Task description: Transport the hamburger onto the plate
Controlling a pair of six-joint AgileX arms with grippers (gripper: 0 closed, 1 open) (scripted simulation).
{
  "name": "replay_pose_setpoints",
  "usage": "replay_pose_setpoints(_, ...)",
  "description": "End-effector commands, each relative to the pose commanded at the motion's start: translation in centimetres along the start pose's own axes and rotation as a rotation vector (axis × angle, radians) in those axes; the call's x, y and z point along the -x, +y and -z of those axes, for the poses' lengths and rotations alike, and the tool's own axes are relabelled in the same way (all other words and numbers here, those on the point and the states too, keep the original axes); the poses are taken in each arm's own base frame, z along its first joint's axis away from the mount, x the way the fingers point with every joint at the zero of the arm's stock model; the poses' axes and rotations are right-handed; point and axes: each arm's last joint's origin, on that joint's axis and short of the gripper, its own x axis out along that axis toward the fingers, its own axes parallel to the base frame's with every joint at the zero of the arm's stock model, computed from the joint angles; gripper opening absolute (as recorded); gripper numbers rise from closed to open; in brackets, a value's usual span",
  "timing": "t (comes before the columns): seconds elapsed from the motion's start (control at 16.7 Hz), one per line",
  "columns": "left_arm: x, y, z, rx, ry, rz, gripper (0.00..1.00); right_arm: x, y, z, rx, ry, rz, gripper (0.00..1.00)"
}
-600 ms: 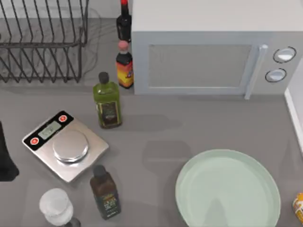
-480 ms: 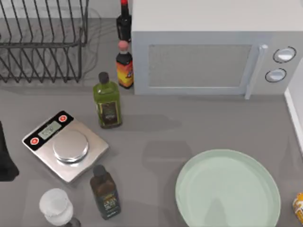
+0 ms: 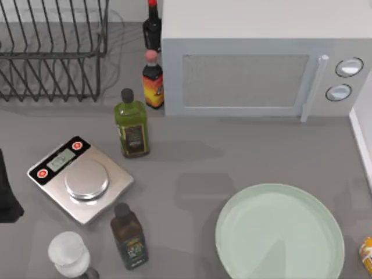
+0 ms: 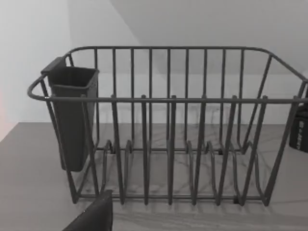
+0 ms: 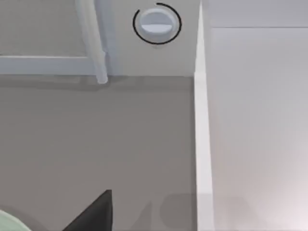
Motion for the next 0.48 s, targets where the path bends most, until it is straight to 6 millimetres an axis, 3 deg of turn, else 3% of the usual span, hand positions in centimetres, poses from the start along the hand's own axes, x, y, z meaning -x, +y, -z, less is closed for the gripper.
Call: replay_pose_setpoints(0.48,0.0,0.0,0.0,0.0,0.0,0.0,1.0,-4.5,2.1,-1.9,0.035,0.798,-0.017,1.0)
